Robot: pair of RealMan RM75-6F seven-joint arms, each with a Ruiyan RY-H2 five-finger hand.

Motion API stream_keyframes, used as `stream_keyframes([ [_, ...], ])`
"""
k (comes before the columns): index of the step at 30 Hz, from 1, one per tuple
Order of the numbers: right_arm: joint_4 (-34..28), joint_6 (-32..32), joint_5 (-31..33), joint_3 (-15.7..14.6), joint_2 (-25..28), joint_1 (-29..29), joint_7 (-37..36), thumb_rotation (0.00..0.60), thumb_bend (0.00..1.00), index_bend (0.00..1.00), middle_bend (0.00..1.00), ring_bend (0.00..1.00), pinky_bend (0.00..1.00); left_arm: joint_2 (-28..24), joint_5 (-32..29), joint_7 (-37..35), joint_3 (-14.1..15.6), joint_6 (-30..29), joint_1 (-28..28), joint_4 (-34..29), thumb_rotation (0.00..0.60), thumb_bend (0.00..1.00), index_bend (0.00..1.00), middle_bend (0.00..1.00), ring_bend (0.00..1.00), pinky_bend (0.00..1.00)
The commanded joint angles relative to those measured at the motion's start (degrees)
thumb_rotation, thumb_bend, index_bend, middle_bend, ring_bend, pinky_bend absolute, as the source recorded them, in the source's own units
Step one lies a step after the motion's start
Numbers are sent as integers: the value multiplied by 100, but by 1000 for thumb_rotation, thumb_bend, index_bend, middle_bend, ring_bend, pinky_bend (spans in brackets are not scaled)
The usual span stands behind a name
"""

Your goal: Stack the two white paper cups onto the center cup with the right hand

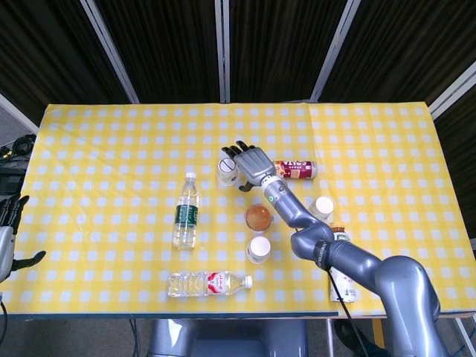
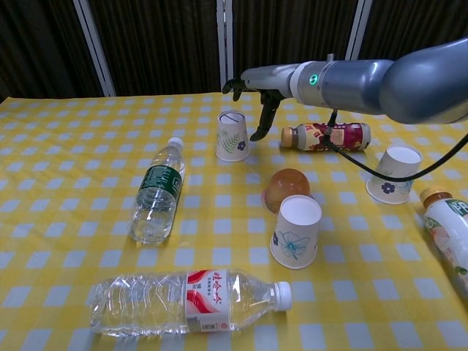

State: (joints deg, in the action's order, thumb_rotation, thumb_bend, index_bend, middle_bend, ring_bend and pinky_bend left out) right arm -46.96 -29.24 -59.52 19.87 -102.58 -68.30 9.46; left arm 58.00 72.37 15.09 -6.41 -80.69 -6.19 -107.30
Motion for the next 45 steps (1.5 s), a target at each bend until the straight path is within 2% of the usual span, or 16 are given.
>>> stream_keyframes([
  [1, 710, 138, 220, 37, -501, -304, 34, 600, 107, 103, 144, 27, 246, -2, -24, -4, -3, -19, 1, 5, 600, 0, 0, 0, 0, 0],
  [4, 1022, 212, 270, 77, -683, -393, -39, 600, 128, 127, 195, 96, 275, -3, -67, -21, -8, -18, -3, 21, 600, 0, 0, 0, 0, 0],
  [7, 1309, 219, 249, 102, -850, -467, -127, 600, 155, 185, 316, 246, 341, -12, -135, -56, -21, 9, -13, 43, 600, 0, 0, 0, 0, 0],
  [10, 1545, 191, 173, 115, -1006, -506, -291, 600, 212, 295, 451, 400, 402, -16, -176, -70, -24, 31, -28, 57, 600, 0, 0, 0, 0, 0],
  [15, 1733, 39, -91, 111, -1130, -530, -690, 600, 284, 395, 522, 458, 414, -12, -190, -52, -5, 44, -48, 49, 600, 0, 0, 0, 0, 0],
  [23, 1404, -356, -431, 147, -801, -379, -1257, 600, 307, 423, 534, 461, 414, -16, -123, -49, 46, 11, -49, 10, 600, 0, 0, 0, 0, 0],
  [28, 573, -687, -504, 215, -242, -191, -1216, 600, 315, 425, 535, 461, 414, -34, -86, -87, 68, 25, -63, -13, 600, 0, 0, 0, 0, 0],
  [34, -1066, -1127, -524, 238, 778, 199, -831, 600, 325, 432, 535, 461, 415, -41, -9, -99, 124, 39, -68, -36, 600, 0, 0, 0, 0, 0],
  [39, -2540, -1304, -553, 29, 1719, 640, -462, 600, 325, 434, 535, 461, 415, -38, 45, -96, 166, 90, -95, -47, 600, 0, 0, 0, 0, 0],
  [45, -4315, -1236, -486, -366, 2909, 1188, -302, 600, 326, 442, 538, 461, 416, -42, 134, -98, 215, 92, -101, -83, 600, 0, 0, 0, 0, 0],
])
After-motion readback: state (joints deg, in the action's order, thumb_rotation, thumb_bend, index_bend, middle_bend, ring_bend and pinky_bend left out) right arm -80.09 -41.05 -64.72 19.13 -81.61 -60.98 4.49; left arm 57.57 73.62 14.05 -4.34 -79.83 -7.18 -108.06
